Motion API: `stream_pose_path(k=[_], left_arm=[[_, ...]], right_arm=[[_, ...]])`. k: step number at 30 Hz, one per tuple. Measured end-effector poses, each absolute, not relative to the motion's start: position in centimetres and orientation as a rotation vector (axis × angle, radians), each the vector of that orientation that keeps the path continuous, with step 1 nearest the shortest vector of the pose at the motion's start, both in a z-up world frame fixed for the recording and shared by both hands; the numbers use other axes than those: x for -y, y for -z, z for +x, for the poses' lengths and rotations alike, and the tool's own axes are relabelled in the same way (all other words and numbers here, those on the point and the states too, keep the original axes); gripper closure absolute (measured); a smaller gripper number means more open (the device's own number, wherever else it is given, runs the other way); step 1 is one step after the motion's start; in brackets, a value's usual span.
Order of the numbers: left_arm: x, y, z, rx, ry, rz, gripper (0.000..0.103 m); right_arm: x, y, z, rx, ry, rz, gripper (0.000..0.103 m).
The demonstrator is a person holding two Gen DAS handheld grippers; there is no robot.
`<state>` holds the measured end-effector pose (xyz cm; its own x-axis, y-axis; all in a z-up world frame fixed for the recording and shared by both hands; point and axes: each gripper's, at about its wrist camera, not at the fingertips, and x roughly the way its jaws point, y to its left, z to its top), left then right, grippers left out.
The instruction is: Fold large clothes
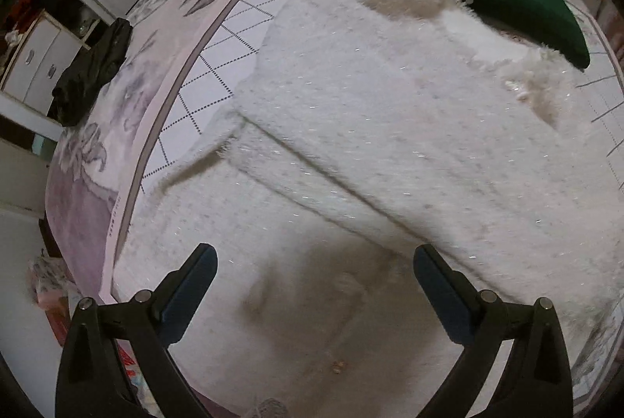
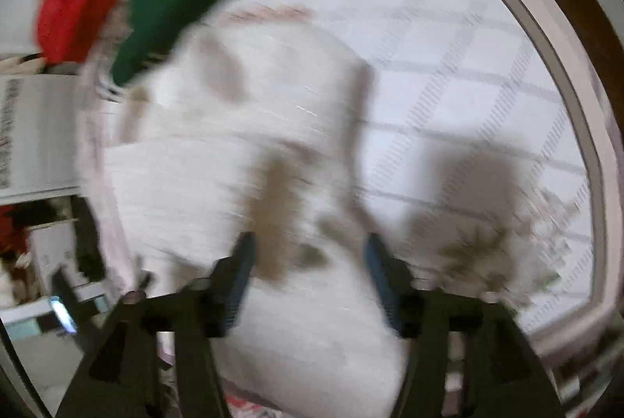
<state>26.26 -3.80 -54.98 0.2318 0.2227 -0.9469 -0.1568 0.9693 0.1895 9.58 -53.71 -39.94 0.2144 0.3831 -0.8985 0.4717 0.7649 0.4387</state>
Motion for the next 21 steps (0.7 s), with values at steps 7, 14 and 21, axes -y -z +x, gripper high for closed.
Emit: stream_pose_path(k=[7,14,21], left_arm=[[6.6,54.4,24.4,-1.297,-0.387,0.021,0.000],[10.1,53.2,20.7,-1.279,-0.479,0.052,0.000],[16.0,55.1,17.8,-1.329,-0.438,0.197,0.000]], right_arm=[[48.0,45.8,17.4,-1.557,-0.092,0.740,0.097],[47.7,39.6,20.7,-1.359,-0.191,0.338,0.097],[52.1,45.0,20.8,-1.601,-0.237,0.460,0.028]])
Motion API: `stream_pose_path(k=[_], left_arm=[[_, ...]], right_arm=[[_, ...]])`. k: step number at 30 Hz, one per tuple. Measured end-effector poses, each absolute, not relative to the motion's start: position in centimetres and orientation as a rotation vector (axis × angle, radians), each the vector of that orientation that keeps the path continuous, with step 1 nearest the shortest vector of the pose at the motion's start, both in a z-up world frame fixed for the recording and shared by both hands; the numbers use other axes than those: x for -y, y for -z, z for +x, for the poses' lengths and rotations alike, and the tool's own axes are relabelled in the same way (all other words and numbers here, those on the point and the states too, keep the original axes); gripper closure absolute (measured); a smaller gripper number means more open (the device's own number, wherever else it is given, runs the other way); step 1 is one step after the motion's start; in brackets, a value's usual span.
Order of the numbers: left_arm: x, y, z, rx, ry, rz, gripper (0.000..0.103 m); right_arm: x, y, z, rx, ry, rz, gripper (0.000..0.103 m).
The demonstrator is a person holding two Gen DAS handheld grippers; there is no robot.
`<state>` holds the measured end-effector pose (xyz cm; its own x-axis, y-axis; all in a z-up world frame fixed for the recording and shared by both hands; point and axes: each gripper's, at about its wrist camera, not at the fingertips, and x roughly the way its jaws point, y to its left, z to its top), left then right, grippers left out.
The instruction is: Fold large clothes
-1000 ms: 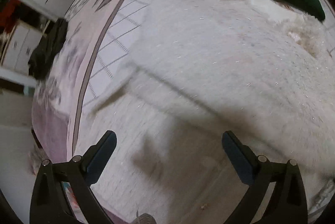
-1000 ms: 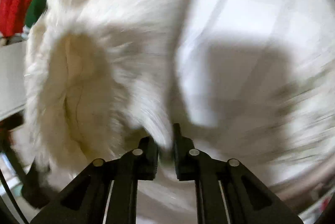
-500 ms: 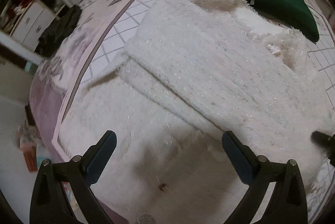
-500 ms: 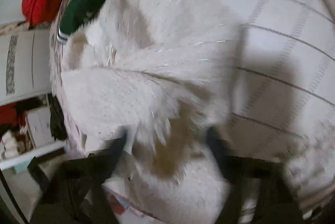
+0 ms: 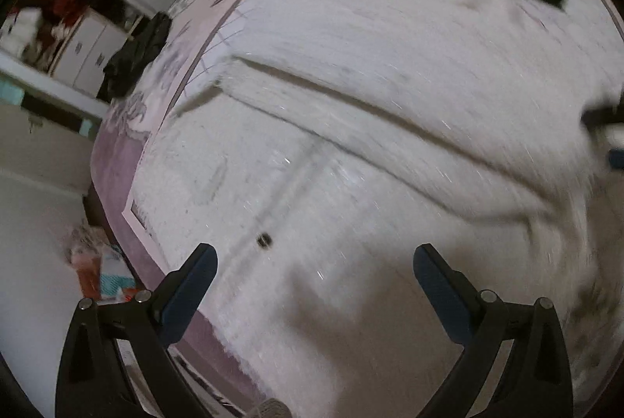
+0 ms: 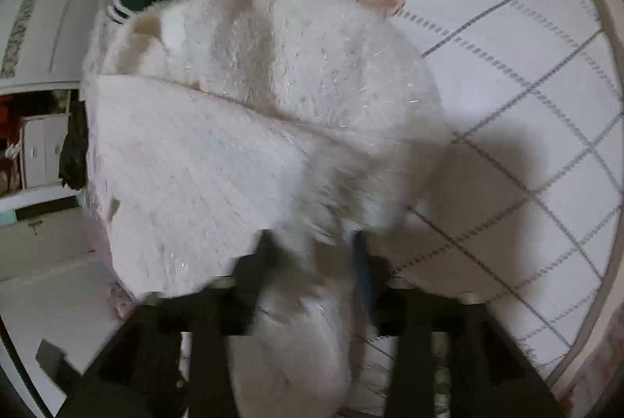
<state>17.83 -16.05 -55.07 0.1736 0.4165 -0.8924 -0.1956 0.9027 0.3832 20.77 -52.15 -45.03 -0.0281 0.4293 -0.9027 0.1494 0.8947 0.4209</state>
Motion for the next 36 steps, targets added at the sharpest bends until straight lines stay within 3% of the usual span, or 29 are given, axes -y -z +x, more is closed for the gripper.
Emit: stream_pose_path(k=[1,8,12,16,20,21,22,23,24,25,27,31,36], left_arm=[[17.1,54.9,17.1,-1.326,-0.425,0.227,0.000],[25.2,54.5,10.4,-1.361,-0.290,0.399,0.000],[29.6,58.6,7.5,-1.404,-0.240,0.570,0.000],[30.3,64.3,6.7,-1.466,-0.246,0.712,0.000],[27.6,64.0,8.8,-1.454,-0.286,0.560,0.001],[26.7,63.5,9.5,-1.451,-0.287,0.511,0.016],[25.9,63.1,10.1,-1.460,-0.288,0.463,0.042],[24.8,62.7,10.7,-1.474,-0.286,0.395,0.053],[24.0,62.2,11.2,-1.480,-0.280,0.330,0.071],[22.9,61.6,11.6,-1.480,-0.274,0.248,0.080],[21.4,60.6,12.3,-1.471,-0.275,0.165,0.084],[20.7,59.4,12.8,-1.451,-0.255,0.145,0.091],[20.4,58.7,12.6,-1.438,-0.244,0.152,0.092]], right_arm=[[52.7,44.3,20.0,-1.589,-0.240,0.433,0.024],[59.0,42.8,10.2,-1.660,-0.148,0.400,0.024],[62.2,45.0,5.6,-1.700,-0.074,0.411,0.024],[63.4,47.6,4.9,-1.680,-0.053,0.433,0.024],[63.3,48.4,6.5,-1.610,-0.125,0.475,0.024],[63.2,48.5,6.8,-1.599,-0.144,0.485,0.024],[63.0,48.6,7.2,-1.585,-0.168,0.506,0.024],[62.9,48.8,7.8,-1.572,-0.211,0.549,0.023],[62.8,48.9,8.2,-1.561,-0.238,0.584,0.018],[62.5,48.9,8.7,-1.542,-0.268,0.629,0.014],[62.0,49.1,9.8,-1.506,-0.342,0.733,0.005],[59.5,49.2,12.3,-1.421,-0.469,0.888,0.002],[55.7,51.7,15.5,-1.441,-0.486,0.939,0.001]])
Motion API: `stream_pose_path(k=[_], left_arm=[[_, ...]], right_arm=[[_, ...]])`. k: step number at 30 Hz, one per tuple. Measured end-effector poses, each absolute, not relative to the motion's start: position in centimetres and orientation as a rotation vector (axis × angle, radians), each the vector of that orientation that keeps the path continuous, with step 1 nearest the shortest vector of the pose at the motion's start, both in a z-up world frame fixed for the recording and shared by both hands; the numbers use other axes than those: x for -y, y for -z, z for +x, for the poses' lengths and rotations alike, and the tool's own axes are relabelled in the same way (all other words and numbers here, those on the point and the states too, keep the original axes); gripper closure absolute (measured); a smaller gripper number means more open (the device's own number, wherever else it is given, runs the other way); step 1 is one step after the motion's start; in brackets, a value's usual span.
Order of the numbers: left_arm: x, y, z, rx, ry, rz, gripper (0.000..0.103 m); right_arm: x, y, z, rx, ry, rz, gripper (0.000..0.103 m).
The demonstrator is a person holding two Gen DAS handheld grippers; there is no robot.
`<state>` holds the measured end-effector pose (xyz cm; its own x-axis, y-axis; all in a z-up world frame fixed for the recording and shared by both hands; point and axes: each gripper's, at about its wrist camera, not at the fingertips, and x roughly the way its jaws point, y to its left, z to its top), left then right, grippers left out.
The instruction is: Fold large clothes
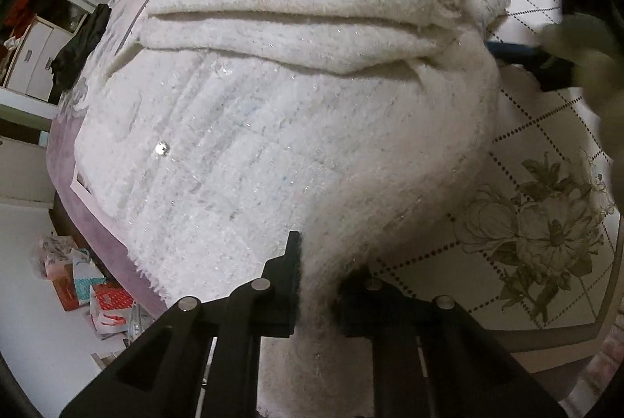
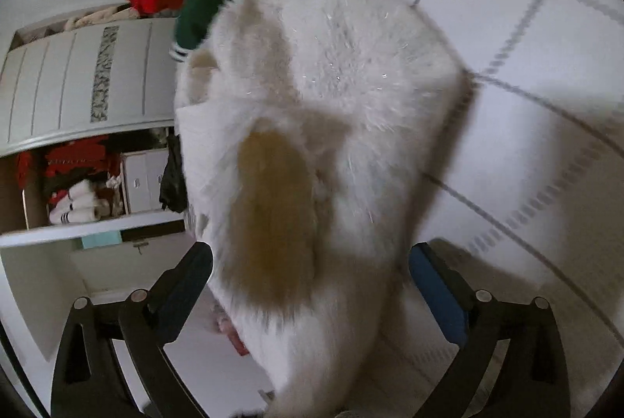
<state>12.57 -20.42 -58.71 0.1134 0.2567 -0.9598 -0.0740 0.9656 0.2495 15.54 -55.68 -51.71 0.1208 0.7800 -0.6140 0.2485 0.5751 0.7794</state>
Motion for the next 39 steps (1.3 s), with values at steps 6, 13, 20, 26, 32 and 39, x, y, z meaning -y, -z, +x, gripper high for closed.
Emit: stream_pose_path(k=[6,13,20,26,32,39], left_arm=[[20.5,58.5,13.1,-1.430,-0.259,0.175,0.093],[18.7,54.8,12.4,-1.406,-0.242,0.091,0.094],[15.7,48.1,8.4,-1.434,-0.083,-0.025,0.094],[9.7,44.9,12.3,-1.401,-0.030,-0.130,0.094],[0.8,47.6,20.3,-1.367,-0.065,-0.233,0.088],[-8.0,57.8,28.3,-1.465,-0.070,-0.385,0.081]], right_arm=[[52.8,53.2,18.4,-1.467,-0.445,0.991,0.063],[53.2,50.2,16.2,-1.492,-0.374,0.989,0.081],[58.4,40.1,10.0,-1.550,-0.232,0.905,0.082],[54.0,33.0,10.9,-1.576,-0.152,0.802,0.081],[45.4,33.8,19.1,-1.611,-0.114,0.777,0.076],[37.6,41.6,28.3,-1.695,-0.056,0.678,0.061]])
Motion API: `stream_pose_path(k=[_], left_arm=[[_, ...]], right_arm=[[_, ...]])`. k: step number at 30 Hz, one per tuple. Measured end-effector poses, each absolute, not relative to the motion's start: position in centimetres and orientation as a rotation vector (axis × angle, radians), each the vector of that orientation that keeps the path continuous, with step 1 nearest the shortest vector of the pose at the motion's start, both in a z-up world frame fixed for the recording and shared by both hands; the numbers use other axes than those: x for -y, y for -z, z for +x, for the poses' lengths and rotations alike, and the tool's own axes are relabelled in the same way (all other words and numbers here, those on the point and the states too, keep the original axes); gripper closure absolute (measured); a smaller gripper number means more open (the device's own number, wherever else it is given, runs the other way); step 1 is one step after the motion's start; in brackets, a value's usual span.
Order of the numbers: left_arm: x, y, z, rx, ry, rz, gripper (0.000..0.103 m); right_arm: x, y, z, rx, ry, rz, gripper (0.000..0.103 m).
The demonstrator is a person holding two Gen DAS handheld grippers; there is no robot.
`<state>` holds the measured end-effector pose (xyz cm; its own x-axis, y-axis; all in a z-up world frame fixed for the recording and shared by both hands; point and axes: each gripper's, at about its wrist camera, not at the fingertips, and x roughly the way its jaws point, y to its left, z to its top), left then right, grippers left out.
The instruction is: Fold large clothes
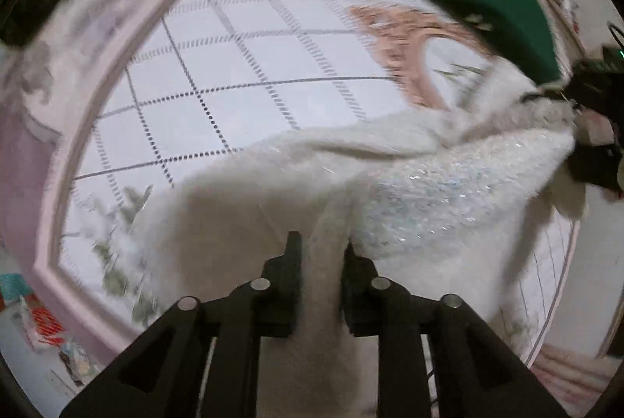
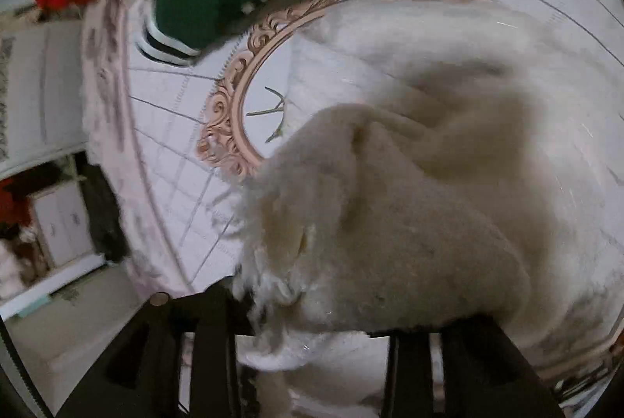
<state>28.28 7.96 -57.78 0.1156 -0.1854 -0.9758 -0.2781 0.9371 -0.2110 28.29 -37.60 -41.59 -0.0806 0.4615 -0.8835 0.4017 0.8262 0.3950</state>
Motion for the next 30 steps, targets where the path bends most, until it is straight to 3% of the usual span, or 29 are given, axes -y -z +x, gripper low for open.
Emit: stream_pose_path(k=[1,3,5,7,11,14,16,17,18,25,28,29,30], left_arm=[[-8.9,58.5,28.6,-1.473,-0.067,-0.427,0.078],[-11.1,59.2,29.1,-1.462,-0.067,-0.543,0.069],[-12.5,58.5,28.8,-1.426,-0.082,-0.591,0.061],[-13.9,57.5,28.2,-1.393,-0.112,-0.622,0.045],[-14.9,54.9,26.3,-1.347,-0.157,-0.640,0.040],[-13.7,53.7,25.8,-1.336,-0.137,-0.590,0.037],[-12.2,53.6,26.0,-1.324,-0.111,-0.564,0.035],[-11.3,53.9,26.4,-1.321,-0.089,-0.552,0.032],[-10.4,54.5,26.9,-1.336,-0.074,-0.535,0.024],[-7.2,57.5,28.8,-1.392,-0.063,-0.452,0.023],[-6.9,56.9,29.1,-1.380,-0.047,-0.505,0.023],[-6.8,56.6,29.1,-1.374,-0.042,-0.513,0.023],[-6.6,56.3,29.2,-1.369,-0.037,-0.518,0.023]], right_arm=[[36.8,42.7,29.2,-1.719,-0.051,0.671,0.057],[36.2,43.8,29.9,-1.736,-0.078,0.734,0.025],[36.1,42.9,30.0,-1.681,-0.171,0.836,0.009],[36.1,41.5,29.6,-1.643,-0.246,0.856,0.009],[38.9,36.8,26.6,-1.512,-0.312,0.901,0.009],[41.1,34.2,24.4,-1.448,-0.176,0.735,0.011],[41.1,34.4,24.0,-1.438,-0.143,0.692,0.027],[40.6,35.4,24.6,-1.462,-0.139,0.668,0.057],[40.0,36.3,25.4,-1.469,-0.116,0.634,0.070],[35.8,41.2,34.8,-1.464,-0.087,0.381,0.070],[37.2,38.1,34.7,-1.421,-0.125,0.475,0.069],[38.1,35.6,33.2,-1.384,-0.142,0.477,0.064],[38.8,33.7,31.6,-1.355,-0.152,0.474,0.049]])
